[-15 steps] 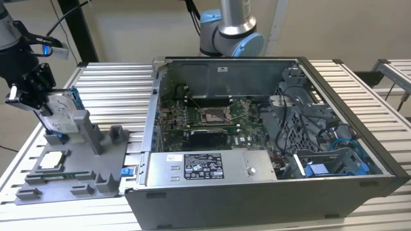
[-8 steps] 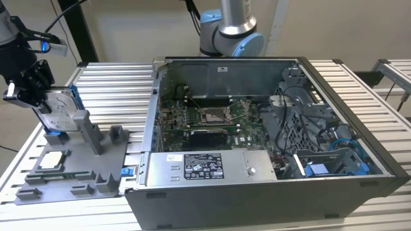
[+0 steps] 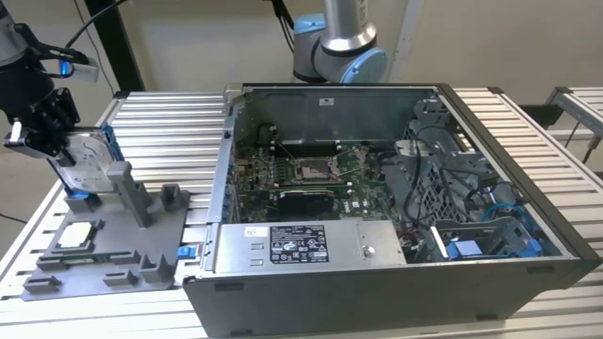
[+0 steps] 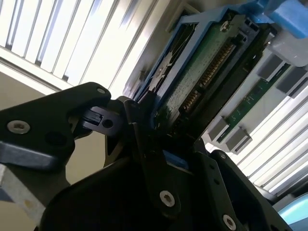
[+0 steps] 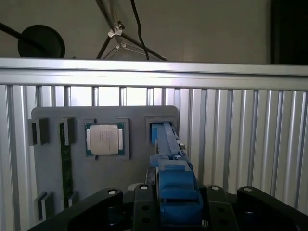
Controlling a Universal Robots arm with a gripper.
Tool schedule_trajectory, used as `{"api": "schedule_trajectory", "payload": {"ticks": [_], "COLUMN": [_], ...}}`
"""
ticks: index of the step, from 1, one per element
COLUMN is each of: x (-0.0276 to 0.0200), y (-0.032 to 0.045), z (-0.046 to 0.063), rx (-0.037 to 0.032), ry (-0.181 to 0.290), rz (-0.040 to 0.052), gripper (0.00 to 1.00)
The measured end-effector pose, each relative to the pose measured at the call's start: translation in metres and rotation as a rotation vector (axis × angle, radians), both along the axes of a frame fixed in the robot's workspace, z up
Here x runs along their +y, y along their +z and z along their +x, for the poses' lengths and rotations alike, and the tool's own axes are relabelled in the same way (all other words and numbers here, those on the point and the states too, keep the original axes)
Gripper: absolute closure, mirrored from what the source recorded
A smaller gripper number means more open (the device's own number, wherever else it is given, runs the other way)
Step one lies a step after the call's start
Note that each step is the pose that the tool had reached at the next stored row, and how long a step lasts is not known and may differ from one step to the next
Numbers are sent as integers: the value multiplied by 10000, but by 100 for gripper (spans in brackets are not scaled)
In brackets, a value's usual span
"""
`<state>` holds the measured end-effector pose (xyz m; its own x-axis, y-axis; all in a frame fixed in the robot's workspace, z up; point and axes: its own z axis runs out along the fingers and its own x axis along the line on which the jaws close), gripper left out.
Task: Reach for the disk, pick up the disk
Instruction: 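Pick up the disk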
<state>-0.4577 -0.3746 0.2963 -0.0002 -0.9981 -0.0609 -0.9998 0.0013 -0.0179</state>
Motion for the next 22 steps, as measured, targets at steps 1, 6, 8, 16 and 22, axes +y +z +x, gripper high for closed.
{"api": "schedule_trajectory", "payload": {"ticks": [1,6,8,16,22], "x": [0,-1,-1,-1,-1], "y": [0,0,11,235,438], "z": [0,1,0,-3,-3], "rx": [0,-1,3,0,-1], "ry": [0,2,2,1,2], "rz": [1,7,6,-24,-43], "gripper": [100,100,100,100,100]}}
